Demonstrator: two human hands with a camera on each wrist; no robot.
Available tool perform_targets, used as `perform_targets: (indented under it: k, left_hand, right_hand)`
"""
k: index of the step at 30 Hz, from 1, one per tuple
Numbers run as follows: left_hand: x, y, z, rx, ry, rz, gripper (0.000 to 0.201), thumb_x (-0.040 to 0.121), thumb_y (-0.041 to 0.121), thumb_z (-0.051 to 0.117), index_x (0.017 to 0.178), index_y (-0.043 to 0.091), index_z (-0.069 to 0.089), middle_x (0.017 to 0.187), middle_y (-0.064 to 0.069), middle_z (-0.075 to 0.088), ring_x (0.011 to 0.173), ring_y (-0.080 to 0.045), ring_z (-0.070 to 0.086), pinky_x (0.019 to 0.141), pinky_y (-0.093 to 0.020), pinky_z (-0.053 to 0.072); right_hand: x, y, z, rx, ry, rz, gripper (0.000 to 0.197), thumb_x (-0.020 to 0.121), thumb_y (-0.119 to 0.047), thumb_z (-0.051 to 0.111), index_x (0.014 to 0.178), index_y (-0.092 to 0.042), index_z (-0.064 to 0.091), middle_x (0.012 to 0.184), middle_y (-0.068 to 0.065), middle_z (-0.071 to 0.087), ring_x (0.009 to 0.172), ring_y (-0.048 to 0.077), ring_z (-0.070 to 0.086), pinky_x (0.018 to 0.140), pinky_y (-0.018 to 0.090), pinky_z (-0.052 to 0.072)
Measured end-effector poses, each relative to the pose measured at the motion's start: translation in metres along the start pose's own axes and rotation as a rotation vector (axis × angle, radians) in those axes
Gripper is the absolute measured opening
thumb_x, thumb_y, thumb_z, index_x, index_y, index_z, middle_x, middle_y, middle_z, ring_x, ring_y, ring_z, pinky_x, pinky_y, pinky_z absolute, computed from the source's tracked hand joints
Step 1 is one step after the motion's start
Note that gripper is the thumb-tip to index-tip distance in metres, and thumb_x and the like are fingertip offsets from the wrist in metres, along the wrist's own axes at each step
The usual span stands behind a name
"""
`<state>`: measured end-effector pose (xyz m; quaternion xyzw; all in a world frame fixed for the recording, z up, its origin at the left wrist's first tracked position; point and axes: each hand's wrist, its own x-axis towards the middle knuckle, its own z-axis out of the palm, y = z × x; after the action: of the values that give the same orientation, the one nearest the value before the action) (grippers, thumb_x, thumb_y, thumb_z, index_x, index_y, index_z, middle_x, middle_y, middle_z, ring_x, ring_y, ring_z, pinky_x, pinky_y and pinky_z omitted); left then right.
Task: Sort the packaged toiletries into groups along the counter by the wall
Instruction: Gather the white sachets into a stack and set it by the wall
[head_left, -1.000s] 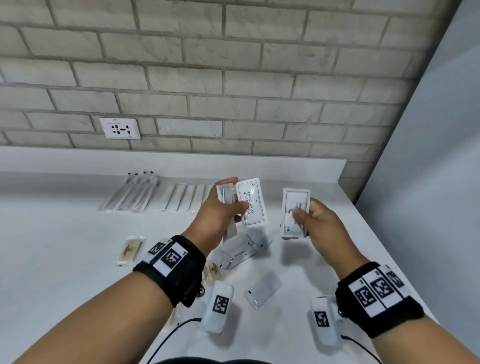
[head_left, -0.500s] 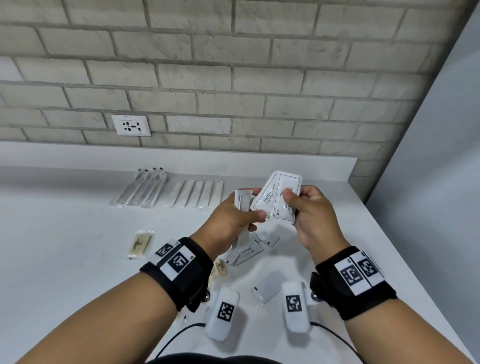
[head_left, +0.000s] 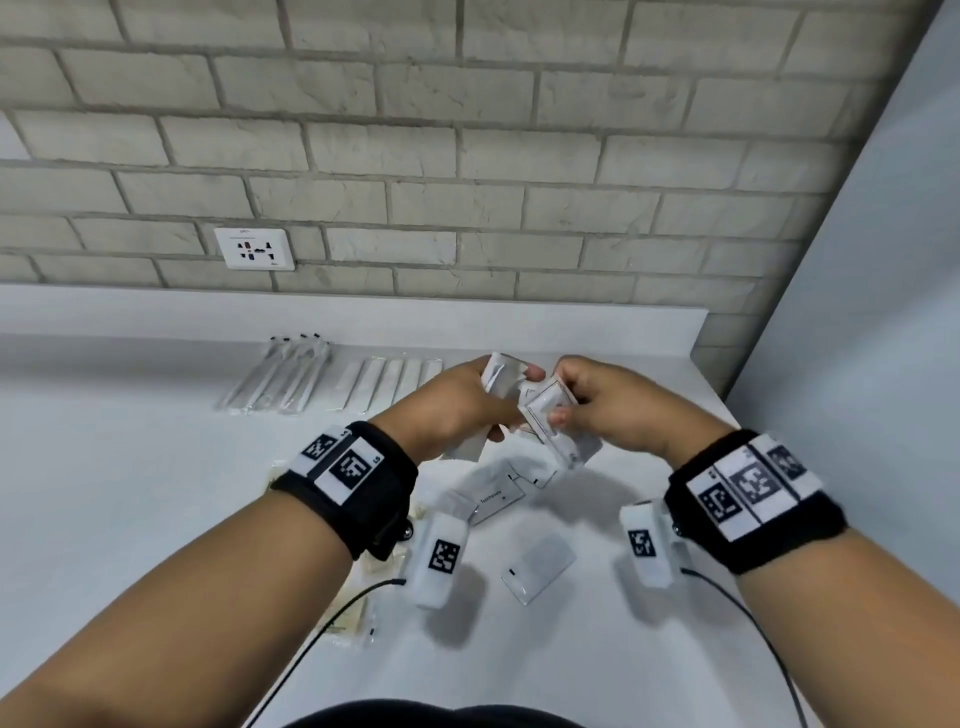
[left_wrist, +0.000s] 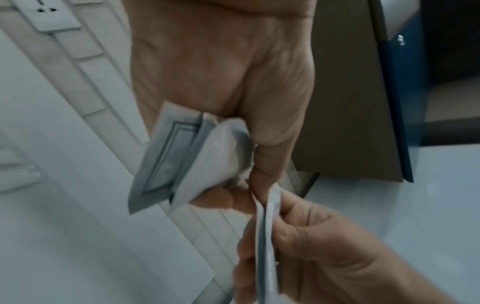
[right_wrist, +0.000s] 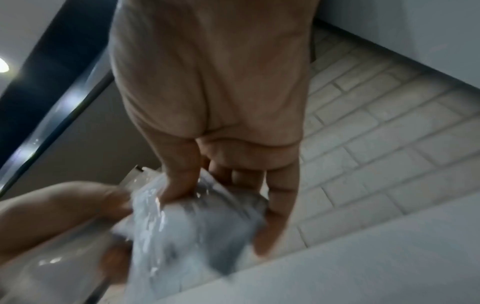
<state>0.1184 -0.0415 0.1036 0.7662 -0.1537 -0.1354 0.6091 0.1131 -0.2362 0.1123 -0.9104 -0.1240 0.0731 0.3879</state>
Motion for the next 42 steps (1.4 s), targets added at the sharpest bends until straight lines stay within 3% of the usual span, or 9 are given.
perform_targets:
  k: [5, 7, 12, 20, 24, 29, 33, 39, 42]
  left_hand:
    - [0.013, -0.024, -0.005, -0.715, 0.311, -0.24, 0.008, 0.093, 0.003, 0.048, 0.098, 0.009, 0.053, 0.091, -0.011, 0.061, 0.073, -0.021, 0.061, 0.064, -0.03, 0.048]
    - [0.014, -0.035, -0.01, -0.87, 0.323, -0.328, 0.021, 0.092, 0.002, 0.039, 0.109, -0.002, 0.049, 0.104, -0.018, 0.06, 0.084, -0.029, 0.063, 0.073, -0.037, 0.051]
    - [0.002, -0.037, -0.008, -0.678, 0.25, -0.255, 0.02, 0.091, -0.005, 0.052, 0.11, -0.007, 0.06, 0.09, -0.015, 0.072, 0.08, -0.026, 0.071, 0.07, -0.034, 0.057]
    - [0.0, -0.037, 0.001, -0.557, 0.149, -0.088, 0.028, 0.092, 0.014, 0.062, 0.109, -0.007, 0.063, 0.098, -0.021, 0.07, 0.085, -0.032, 0.068, 0.079, -0.043, 0.057]
    - [-0.001, -0.039, -0.004, -0.328, 0.304, -0.12, 0.029, 0.099, 0.035, 0.049, 0.104, 0.013, 0.067, 0.082, -0.004, 0.069, 0.062, -0.014, 0.053, 0.061, -0.025, 0.046]
    - [-0.004, -0.029, -0.014, -0.491, 0.064, -0.289, 0.044, 0.09, 0.041, 0.06, 0.116, 0.006, 0.065, 0.099, -0.001, 0.071, 0.075, -0.014, 0.065, 0.071, -0.028, 0.05]
    - [-0.007, -0.028, -0.012, -0.566, 0.054, -0.169, 0.022, 0.087, -0.003, 0.059, 0.107, -0.002, 0.067, 0.093, -0.018, 0.071, 0.078, -0.027, 0.068, 0.078, -0.04, 0.057]
    - [-0.007, -0.036, -0.012, -0.509, 0.226, -0.087, 0.016, 0.085, -0.005, 0.061, 0.095, 0.003, 0.071, 0.091, -0.017, 0.071, 0.082, -0.029, 0.065, 0.086, -0.044, 0.052]
    - [-0.01, -0.039, -0.014, -0.439, 0.251, -0.074, 0.016, 0.085, -0.005, 0.063, 0.098, 0.0, 0.07, 0.084, -0.013, 0.071, 0.072, -0.022, 0.066, 0.069, -0.029, 0.056]
  right_hand:
    - [0.0, 0.036, 0.072, 0.793, 0.373, 0.271, 0.031, 0.09, -0.014, 0.059, 0.116, -0.031, 0.052, 0.112, 0.009, 0.064, 0.089, 0.029, 0.066, 0.072, 0.052, 0.058]
    - [-0.003, 0.038, 0.085, 1.077, 0.311, 0.419, 0.027, 0.096, -0.01, 0.052, 0.122, -0.019, 0.052, 0.098, 0.011, 0.066, 0.075, 0.025, 0.065, 0.053, 0.037, 0.057]
    - [-0.003, 0.024, 0.064, 1.236, 0.261, 0.333, 0.007, 0.092, -0.009, 0.057, 0.095, -0.009, 0.064, 0.069, 0.006, 0.069, 0.056, 0.02, 0.066, 0.053, 0.032, 0.052]
    - [-0.004, 0.006, 0.065, 0.959, 0.143, 0.225, 0.013, 0.081, -0.002, 0.069, 0.092, -0.008, 0.072, 0.079, 0.009, 0.074, 0.071, 0.024, 0.069, 0.07, 0.037, 0.055]
    - [0.003, 0.012, 0.047, 0.393, 0.554, -0.128, 0.004, 0.078, -0.005, 0.073, 0.081, -0.005, 0.07, 0.084, 0.002, 0.062, 0.075, 0.014, 0.059, 0.073, 0.029, 0.049]
    - [-0.002, 0.027, 0.035, -0.497, 0.84, -0.67, 0.022, 0.082, -0.015, 0.058, 0.085, -0.022, 0.079, 0.084, 0.003, 0.063, 0.084, 0.02, 0.053, 0.075, 0.034, 0.039]
    - [-0.005, 0.042, 0.044, -0.398, 0.881, -0.616, 0.033, 0.079, -0.009, 0.053, 0.093, -0.025, 0.078, 0.087, 0.003, 0.064, 0.087, 0.018, 0.052, 0.077, 0.034, 0.04]
    - [-0.011, 0.049, 0.056, -0.032, 0.69, -0.319, 0.011, 0.086, -0.002, 0.057, 0.089, -0.011, 0.062, 0.09, -0.002, 0.052, 0.087, 0.022, 0.056, 0.076, 0.006, 0.039]
    - [-0.013, 0.042, 0.05, 0.111, 0.554, -0.126, 0.009, 0.092, -0.004, 0.055, 0.088, -0.011, 0.051, 0.093, -0.002, 0.051, 0.084, 0.014, 0.052, 0.071, 0.006, 0.037]
